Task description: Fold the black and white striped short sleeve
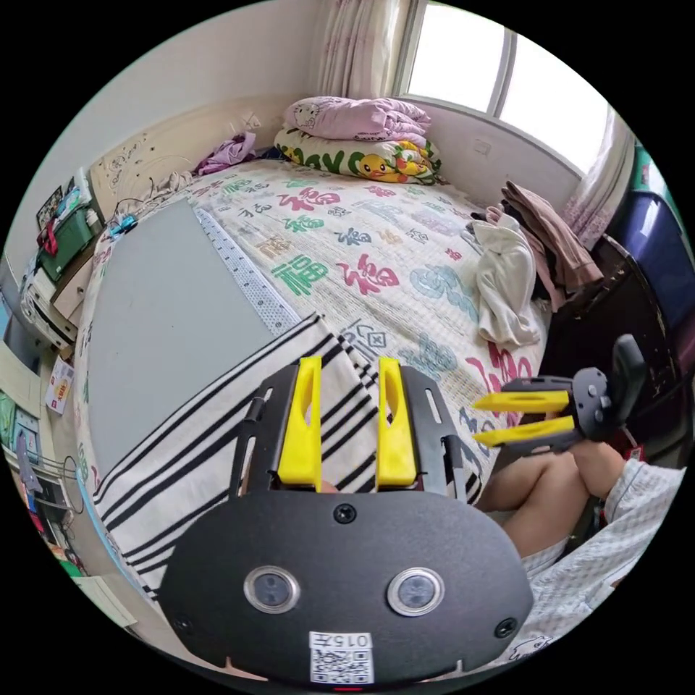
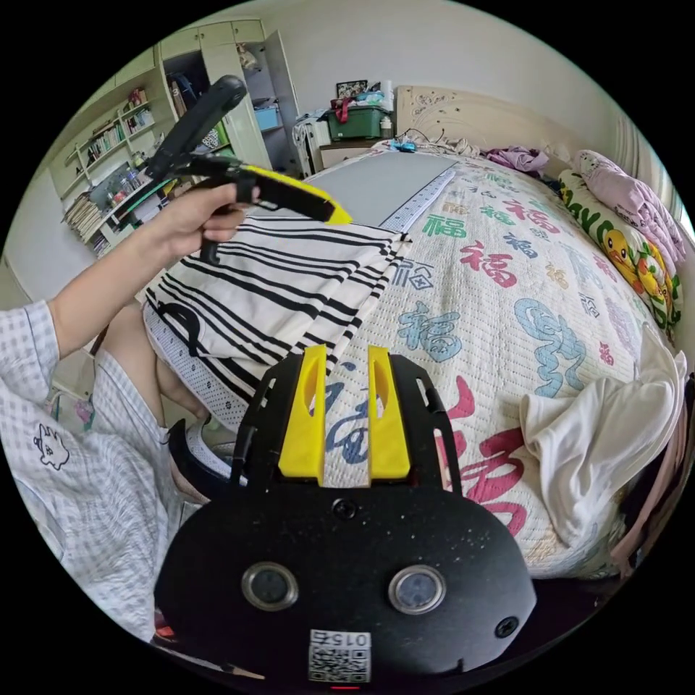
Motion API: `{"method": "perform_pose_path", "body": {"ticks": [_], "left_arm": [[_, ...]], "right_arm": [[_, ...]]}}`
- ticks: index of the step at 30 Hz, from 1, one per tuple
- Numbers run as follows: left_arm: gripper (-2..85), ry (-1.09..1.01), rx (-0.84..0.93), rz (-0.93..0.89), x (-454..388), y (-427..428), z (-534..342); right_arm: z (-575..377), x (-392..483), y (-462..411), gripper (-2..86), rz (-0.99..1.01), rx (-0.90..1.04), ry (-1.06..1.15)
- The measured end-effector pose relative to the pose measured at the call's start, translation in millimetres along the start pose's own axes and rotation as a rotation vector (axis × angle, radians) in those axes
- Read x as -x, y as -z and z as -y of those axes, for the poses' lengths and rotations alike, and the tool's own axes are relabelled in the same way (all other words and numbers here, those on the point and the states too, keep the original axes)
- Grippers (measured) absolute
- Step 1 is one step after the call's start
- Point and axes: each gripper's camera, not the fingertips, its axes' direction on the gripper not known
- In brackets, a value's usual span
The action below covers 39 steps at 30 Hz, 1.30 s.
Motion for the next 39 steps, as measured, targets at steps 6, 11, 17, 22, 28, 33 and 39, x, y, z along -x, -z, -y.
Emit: {"method": "perform_pose_path", "body": {"ticks": [6,11,17,22,28,33,39], "left_arm": [[12.0,0.108,0.151,-0.009,23,-102,78],[12.0,0.141,0.253,0.143,33,-165,101],[10.2,0.076,0.265,0.17,40,-184,107],[9.0,0.004,0.307,0.196,36,-190,119],[5.9,0.043,0.31,0.155,46,-187,131],[2.9,0.037,0.285,0.172,49,-168,135],[1.9,0.093,0.218,0.139,60,-114,145]], "right_arm": [[-19,-13,2,9.8,0.168,0.067,0.003],[-19,-19,-8,9.9,0.244,0.135,0.012],[-10,-8,-34,9.8,0.198,0.194,0.047],[-1,-5,-42,8.6,0.174,0.201,0.056],[0,-12,-49,7.6,0.176,0.186,0.035],[-5,-16,-54,4.7,0.188,0.128,0.008],[-16,-19,-60,1.6,0.192,0.066,-0.084]]}}
